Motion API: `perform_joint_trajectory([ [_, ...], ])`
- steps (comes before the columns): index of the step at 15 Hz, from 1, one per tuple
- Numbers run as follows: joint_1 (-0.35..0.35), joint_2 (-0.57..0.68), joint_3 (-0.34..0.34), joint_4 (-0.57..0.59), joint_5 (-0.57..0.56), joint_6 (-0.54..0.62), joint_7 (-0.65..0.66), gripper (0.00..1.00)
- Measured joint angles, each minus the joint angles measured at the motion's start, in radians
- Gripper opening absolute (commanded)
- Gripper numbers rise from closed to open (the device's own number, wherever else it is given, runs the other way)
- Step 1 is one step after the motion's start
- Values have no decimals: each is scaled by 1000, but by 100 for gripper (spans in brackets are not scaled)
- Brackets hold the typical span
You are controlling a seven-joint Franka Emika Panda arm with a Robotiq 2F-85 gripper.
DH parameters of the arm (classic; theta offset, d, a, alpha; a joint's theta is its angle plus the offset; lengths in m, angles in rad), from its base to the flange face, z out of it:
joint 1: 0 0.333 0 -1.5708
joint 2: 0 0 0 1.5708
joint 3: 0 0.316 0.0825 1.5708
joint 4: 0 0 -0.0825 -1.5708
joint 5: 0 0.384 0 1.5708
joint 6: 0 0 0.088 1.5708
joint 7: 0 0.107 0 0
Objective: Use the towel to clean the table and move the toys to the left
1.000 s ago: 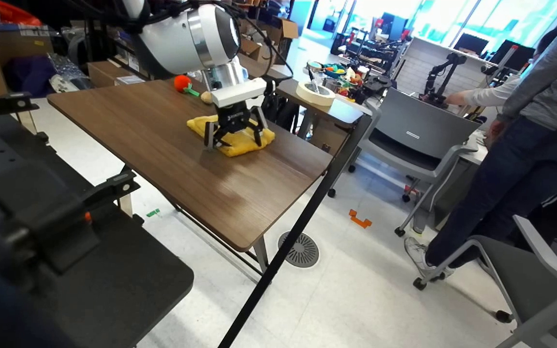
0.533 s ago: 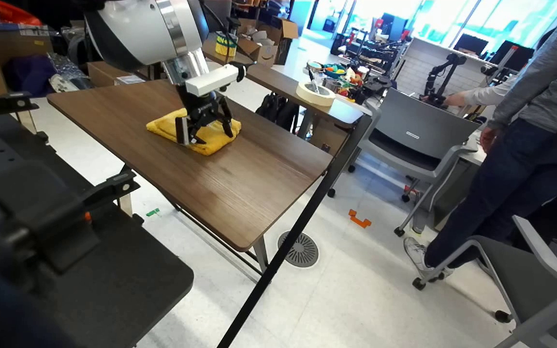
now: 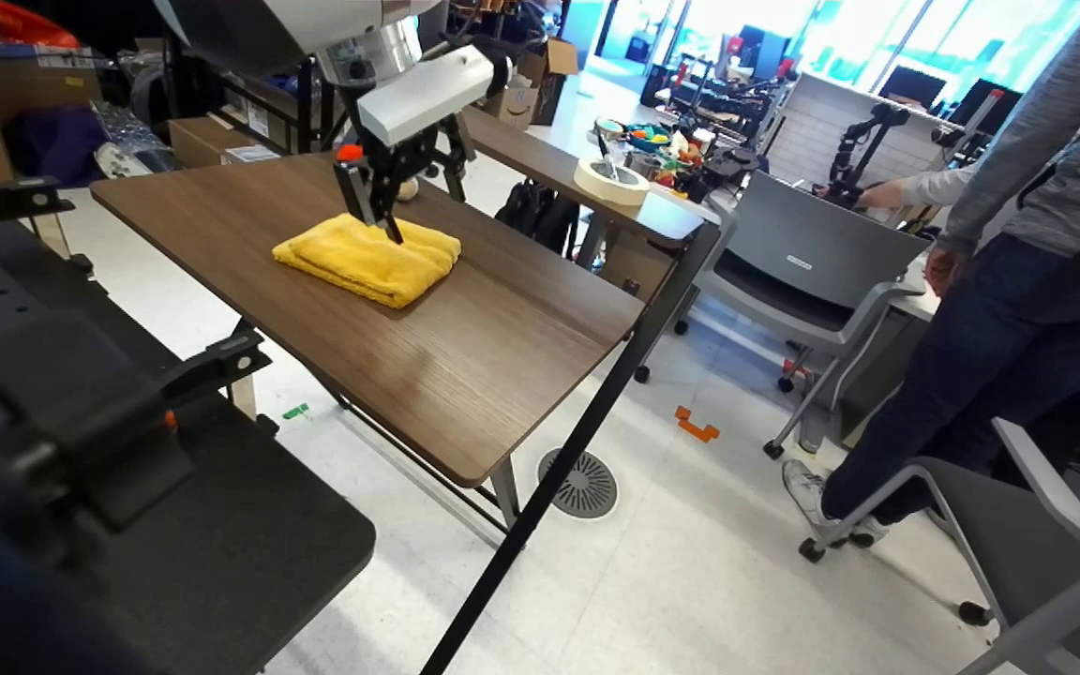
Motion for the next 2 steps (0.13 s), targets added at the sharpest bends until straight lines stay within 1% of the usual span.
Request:
perform_joint_trajectory([
  [2, -14, -49, -8, -46, -3, 18, 6, 100],
])
